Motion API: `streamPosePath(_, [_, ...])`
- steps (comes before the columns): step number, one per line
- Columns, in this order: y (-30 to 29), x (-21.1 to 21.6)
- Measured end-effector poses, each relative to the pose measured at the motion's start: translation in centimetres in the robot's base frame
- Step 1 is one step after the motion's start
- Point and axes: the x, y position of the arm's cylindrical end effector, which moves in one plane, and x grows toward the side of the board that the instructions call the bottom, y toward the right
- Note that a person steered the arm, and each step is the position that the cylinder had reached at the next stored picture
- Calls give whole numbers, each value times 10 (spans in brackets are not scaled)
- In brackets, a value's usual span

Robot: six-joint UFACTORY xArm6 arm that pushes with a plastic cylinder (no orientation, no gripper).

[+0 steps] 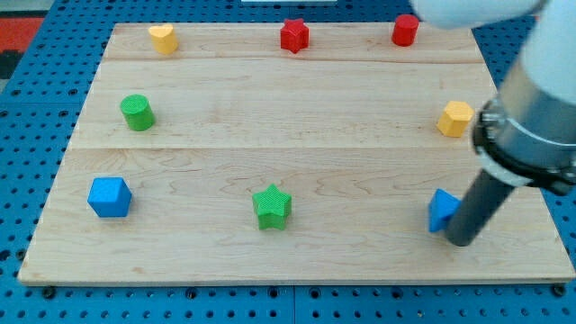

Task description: Push the red star to the top left

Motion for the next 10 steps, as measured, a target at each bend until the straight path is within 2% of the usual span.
streamPosePath(1, [-21,-1])
streamPosePath(4, [-16,-5])
streamPosePath(5, [-34,-7])
streamPosePath(6, [-84,18])
streamPosePath(7, [-177,44])
streamPosePath(8, [-294,44])
streamPosePath(9, [-388,34])
streamPosePath(10, [-392,-11])
